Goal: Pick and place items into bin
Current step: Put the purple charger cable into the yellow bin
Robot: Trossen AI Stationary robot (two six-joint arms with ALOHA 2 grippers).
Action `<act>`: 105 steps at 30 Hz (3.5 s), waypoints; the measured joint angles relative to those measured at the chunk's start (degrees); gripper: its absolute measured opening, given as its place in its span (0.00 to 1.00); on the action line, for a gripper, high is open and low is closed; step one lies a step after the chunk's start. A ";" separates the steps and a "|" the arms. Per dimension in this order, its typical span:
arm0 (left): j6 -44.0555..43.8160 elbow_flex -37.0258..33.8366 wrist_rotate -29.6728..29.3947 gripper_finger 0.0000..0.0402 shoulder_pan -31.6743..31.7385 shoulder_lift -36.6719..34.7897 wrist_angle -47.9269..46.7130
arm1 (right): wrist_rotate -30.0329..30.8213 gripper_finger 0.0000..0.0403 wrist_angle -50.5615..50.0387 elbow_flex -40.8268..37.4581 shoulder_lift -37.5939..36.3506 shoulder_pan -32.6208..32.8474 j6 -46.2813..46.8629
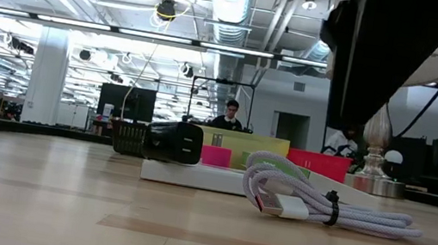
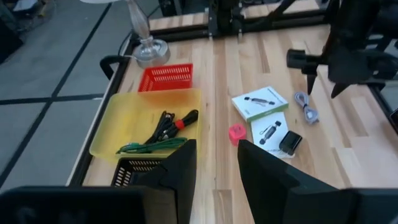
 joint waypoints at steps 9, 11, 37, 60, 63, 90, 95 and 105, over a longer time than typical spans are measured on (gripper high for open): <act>-2.02 0.00 0.00 0.28 0.00 -4.03 -3.52 | -4.50 0.57 2.97 -2.38 -0.09 -1.87 -1.29; -2.68 0.00 0.00 0.28 0.00 -4.44 -4.53 | -5.99 0.57 4.02 -4.13 -0.07 -2.43 -1.33; -6.20 -7.10 -0.15 0.28 0.02 -5.02 -2.54 | -10.51 0.57 9.16 -8.63 -0.07 -5.93 -10.73; -11.33 -7.10 4.63 0.28 0.00 -5.00 -2.49 | -6.68 0.53 13.94 -14.90 -0.45 -4.55 -1.25; -11.96 -7.10 5.52 0.28 0.00 -5.00 -2.62 | -5.63 0.48 14.91 -16.22 -0.61 -3.86 0.95; -12.36 -7.10 5.60 0.28 0.00 -5.00 -2.93 | -10.91 0.07 7.78 -4.19 0.15 -2.10 0.71; -11.45 -7.10 5.60 0.28 0.00 -5.02 -2.93 | -10.29 0.06 0.37 0.08 0.11 -3.77 -2.78; -10.00 -7.10 5.59 0.28 0.00 -5.00 -3.29 | -8.60 0.08 -12.64 8.74 0.00 -12.84 -16.20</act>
